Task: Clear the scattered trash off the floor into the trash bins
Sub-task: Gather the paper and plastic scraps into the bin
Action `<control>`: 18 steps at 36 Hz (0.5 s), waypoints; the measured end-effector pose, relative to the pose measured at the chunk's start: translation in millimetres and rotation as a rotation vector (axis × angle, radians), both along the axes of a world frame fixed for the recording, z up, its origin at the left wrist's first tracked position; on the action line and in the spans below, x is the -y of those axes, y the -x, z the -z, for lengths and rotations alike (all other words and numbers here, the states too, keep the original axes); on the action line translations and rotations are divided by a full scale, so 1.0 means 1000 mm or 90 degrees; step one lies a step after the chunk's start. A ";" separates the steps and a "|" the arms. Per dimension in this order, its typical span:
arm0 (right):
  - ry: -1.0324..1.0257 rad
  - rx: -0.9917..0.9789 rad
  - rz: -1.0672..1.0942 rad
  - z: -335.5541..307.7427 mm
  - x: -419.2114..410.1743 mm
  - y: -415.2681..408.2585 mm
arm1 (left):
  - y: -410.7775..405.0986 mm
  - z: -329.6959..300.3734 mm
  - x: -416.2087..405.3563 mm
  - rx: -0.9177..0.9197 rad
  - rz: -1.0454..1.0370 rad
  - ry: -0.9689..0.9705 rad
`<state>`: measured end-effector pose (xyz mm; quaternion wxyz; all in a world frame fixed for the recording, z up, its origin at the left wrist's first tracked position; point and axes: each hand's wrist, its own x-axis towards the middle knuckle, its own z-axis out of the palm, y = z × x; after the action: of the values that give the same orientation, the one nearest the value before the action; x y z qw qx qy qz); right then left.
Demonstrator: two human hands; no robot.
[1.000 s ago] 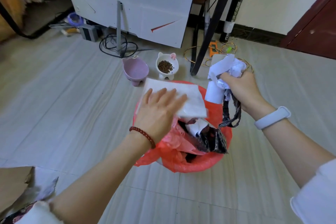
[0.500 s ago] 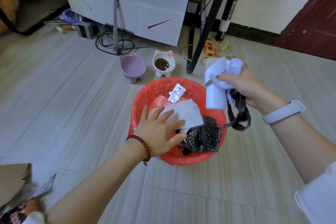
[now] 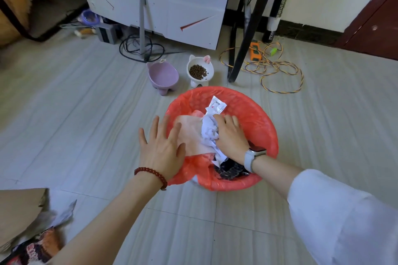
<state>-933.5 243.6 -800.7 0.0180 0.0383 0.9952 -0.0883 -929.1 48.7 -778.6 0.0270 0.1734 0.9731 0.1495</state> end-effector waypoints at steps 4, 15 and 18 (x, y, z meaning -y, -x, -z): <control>-0.060 0.008 -0.051 -0.012 0.001 0.001 | 0.000 0.002 -0.004 0.050 -0.025 -0.012; -0.192 0.017 -0.307 -0.002 0.001 -0.009 | 0.000 0.010 -0.005 0.060 -0.059 -0.120; -0.199 0.093 -0.254 0.007 0.006 0.000 | -0.003 0.010 -0.005 0.058 -0.052 -0.136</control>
<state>-933.7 237.7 -807.3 0.1011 -0.1497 0.9807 0.0746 -926.4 54.0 -788.9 0.0465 0.1283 0.9557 0.2607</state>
